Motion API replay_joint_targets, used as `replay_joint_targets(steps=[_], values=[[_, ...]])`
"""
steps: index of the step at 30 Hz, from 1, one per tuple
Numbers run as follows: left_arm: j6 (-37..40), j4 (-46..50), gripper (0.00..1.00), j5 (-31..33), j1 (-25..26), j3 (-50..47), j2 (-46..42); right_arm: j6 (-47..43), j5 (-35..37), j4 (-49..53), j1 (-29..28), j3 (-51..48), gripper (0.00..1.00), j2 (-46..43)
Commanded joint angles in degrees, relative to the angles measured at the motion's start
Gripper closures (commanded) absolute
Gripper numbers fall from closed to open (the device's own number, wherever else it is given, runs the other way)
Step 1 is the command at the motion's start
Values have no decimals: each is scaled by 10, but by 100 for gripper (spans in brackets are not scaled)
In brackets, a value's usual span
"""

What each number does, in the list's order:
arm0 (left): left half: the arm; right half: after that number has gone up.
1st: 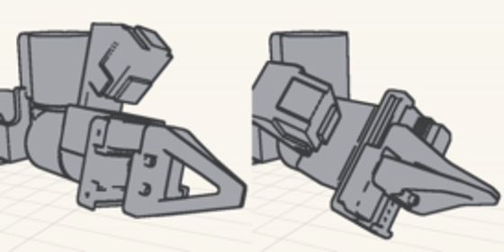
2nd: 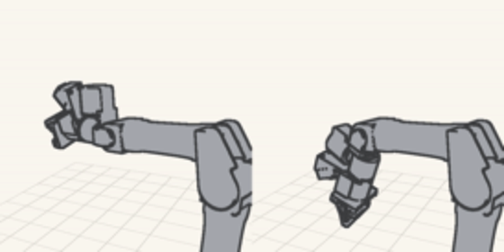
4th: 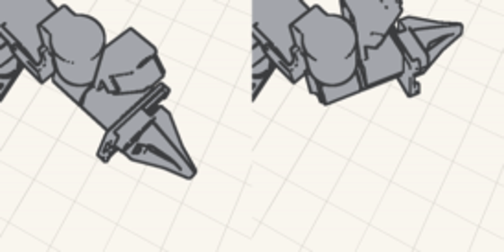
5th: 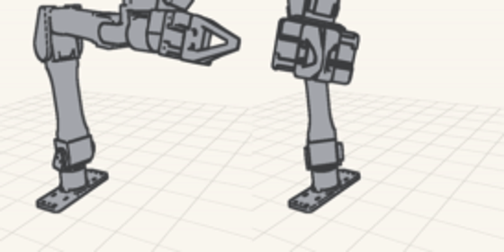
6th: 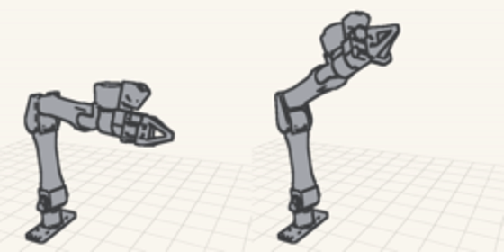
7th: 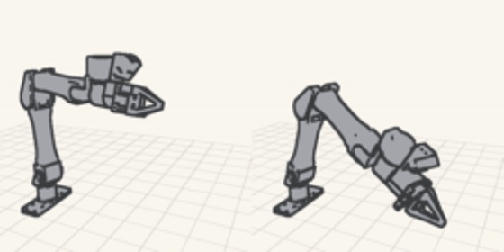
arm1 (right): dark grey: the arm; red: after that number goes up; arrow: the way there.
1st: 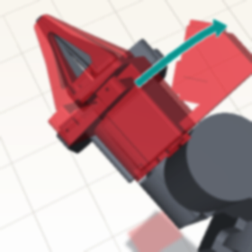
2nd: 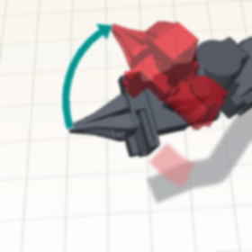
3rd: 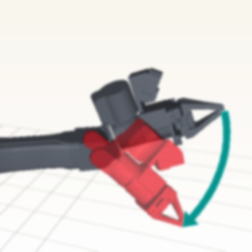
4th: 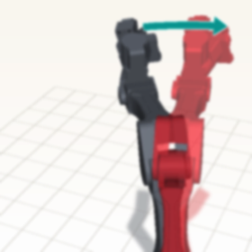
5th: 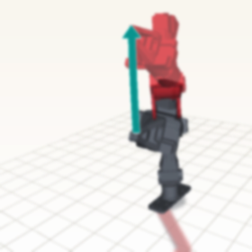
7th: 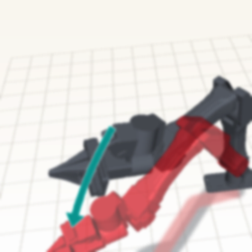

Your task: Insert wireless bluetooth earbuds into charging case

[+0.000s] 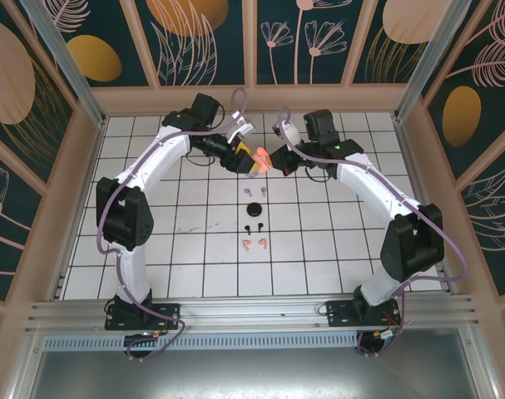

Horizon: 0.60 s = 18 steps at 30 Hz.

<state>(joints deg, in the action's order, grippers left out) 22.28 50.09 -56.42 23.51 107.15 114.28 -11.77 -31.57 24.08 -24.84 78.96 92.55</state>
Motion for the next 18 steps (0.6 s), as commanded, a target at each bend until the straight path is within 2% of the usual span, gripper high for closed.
replay_joint_targets(steps=[1, 7, 18], values=[[26, 28, 29, -27, -4, 20, 11, -18, -11, 13, -7, 24, 100, 10], [36, 38, 38, -36, -4, 22, 16, -16, -13, 13, -10, 29, 100, 14], [40, 38, 49, -49, -4, 26, 26, -15, -10, 15, -17, 40, 100, 21]])
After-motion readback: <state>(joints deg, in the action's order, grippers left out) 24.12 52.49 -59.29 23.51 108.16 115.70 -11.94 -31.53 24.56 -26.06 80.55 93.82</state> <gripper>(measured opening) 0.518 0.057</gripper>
